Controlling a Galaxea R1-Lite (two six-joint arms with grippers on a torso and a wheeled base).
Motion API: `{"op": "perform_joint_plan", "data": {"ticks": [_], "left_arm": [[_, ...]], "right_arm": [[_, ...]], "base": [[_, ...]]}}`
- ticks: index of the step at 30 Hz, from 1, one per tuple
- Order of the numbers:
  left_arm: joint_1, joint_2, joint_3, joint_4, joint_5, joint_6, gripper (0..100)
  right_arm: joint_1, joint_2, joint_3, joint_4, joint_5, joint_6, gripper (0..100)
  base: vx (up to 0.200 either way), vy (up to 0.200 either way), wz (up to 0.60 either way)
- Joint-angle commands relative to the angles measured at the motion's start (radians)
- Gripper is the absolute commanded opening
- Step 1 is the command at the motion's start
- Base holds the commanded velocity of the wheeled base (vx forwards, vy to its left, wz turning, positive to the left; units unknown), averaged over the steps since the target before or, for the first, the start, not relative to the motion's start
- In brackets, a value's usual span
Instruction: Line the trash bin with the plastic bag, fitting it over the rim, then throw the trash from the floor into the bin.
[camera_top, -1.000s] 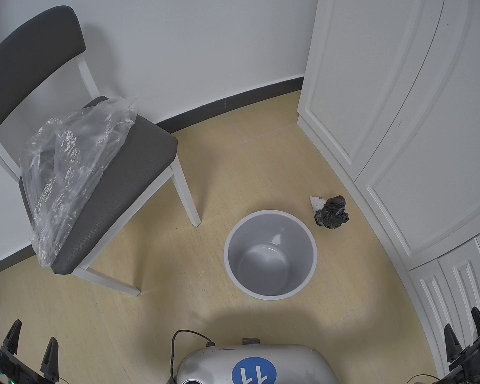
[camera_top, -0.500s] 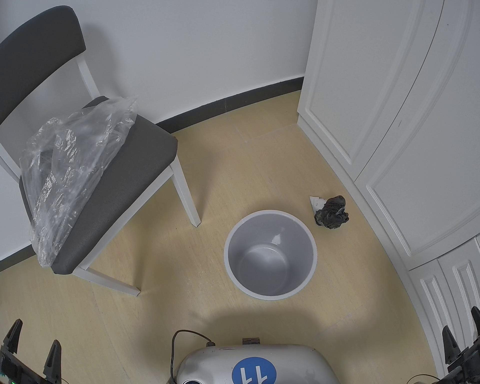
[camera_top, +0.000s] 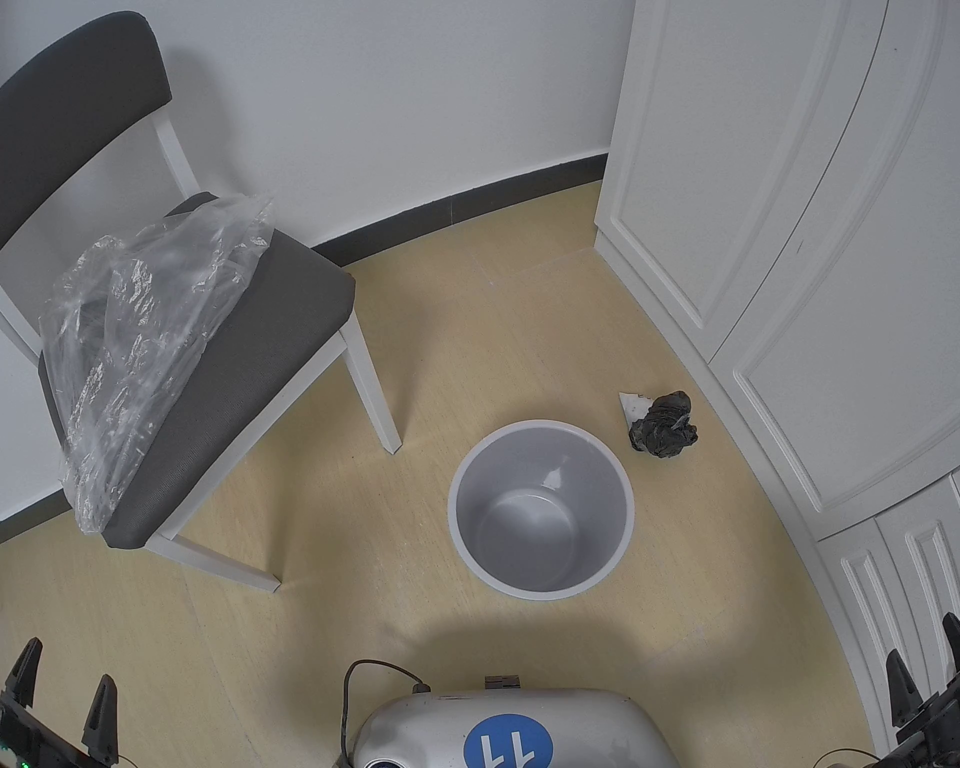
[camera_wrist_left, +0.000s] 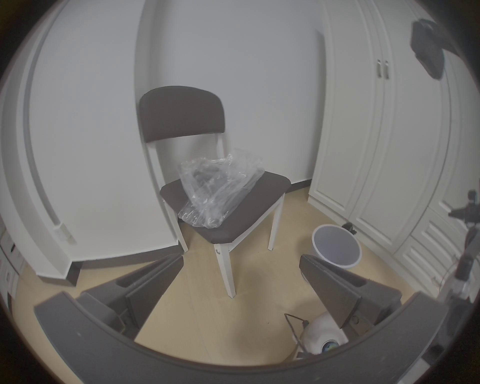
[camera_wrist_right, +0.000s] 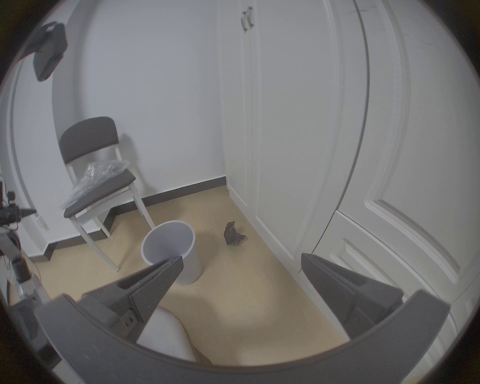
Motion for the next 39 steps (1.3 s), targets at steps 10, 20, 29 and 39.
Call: {"op": "perform_joint_plan", "data": {"ticks": [10, 20, 29, 39], "left_arm": [[0.0, -0.016, -0.067, -0.155, -0.043, -0.138, 100], [-0.01, 0.306, -0.245, -0.092, -0.165, 0.013, 100], [0.056, 0.811, -0.472, -0.187, -0.01, 0.278, 100], [0.05, 1.047, -0.53, -0.248, 0.126, 0.511, 100]], "right_arm": [[-0.003, -0.009, -0.097, -0.16, -0.012, 0.233, 100], [-0.011, 0.427, -0.367, -0.218, 0.057, 0.156, 100], [0.012, 0.863, -0.636, -0.376, -0.194, 0.15, 100], [0.016, 0.864, -0.53, -0.378, -0.204, 0.216, 100]], "base": [[0.0, 0.0, 0.0], [0.0, 0.0, 0.0], [0.0, 0.0, 0.0], [0.0, 0.0, 0.0]]}}
